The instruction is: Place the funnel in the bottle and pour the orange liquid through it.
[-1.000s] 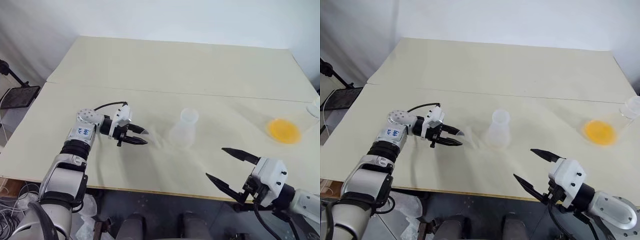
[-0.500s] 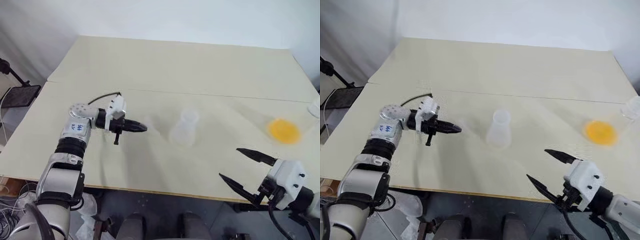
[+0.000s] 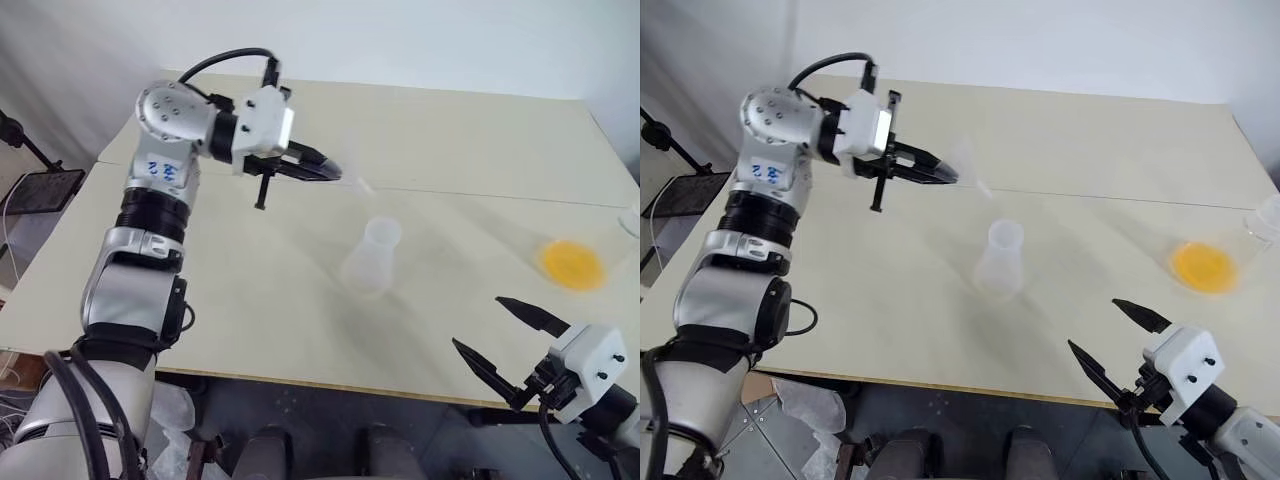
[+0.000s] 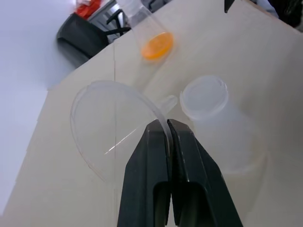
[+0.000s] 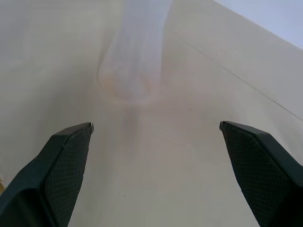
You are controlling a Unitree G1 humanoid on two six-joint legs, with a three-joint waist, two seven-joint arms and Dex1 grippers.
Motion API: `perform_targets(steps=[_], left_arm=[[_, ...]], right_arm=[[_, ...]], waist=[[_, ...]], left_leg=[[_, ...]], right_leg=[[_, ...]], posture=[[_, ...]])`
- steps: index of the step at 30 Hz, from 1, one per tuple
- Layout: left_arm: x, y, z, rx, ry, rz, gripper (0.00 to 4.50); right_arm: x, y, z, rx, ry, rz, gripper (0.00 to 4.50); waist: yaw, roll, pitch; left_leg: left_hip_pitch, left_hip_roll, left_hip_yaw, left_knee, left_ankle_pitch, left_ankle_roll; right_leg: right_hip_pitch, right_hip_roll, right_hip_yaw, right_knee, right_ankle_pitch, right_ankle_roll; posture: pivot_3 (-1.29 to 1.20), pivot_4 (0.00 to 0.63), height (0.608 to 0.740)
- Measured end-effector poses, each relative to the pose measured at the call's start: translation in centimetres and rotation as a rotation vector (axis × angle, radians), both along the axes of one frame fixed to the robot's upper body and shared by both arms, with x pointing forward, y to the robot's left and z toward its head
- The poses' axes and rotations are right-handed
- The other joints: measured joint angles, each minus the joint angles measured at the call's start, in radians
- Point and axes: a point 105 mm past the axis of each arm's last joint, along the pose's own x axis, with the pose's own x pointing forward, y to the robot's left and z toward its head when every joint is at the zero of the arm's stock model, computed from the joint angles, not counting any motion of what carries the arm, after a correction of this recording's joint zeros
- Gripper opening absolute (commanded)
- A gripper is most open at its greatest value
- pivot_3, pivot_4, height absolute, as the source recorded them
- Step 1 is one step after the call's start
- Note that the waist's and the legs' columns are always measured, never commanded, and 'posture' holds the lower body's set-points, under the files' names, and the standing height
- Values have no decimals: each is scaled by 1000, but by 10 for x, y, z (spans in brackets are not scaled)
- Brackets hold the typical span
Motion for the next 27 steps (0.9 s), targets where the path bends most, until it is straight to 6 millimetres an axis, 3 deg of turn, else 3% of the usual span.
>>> perform_targets(steps=[10,17,25,27], left_arm=[[-1,-21,-21,126,-57,-57,22],[-5,-36,-20,202,-113,-100,22],[-5,-42,-32,342,-130,-122,22],[-7,-45,-28,348,-142,-132,496]], right_arm=[[5,10,-5,32,-15,-13,4500],[7,14,-8,41,-23,-19,4500],[9,15,-5,50,-56,-39,4500],[9,16,-5,57,-56,-39,4500]], waist=[[0,0,0],[4,0,0],[6,0,0],[6,0,0]], left_leg=[[0,0,0,0,0,0],[0,0,0,0,0,0],[-1,0,1,0,0,0],[-1,0,1,0,0,0]], right_leg=[[0,0,0,0,0,0],[0,0,0,0,0,0],[0,0,0,0,0,0],[0,0,0,0,0,0]], posture=[[0,150,740],[0,150,740],[0,150,740],[0,150,740]])
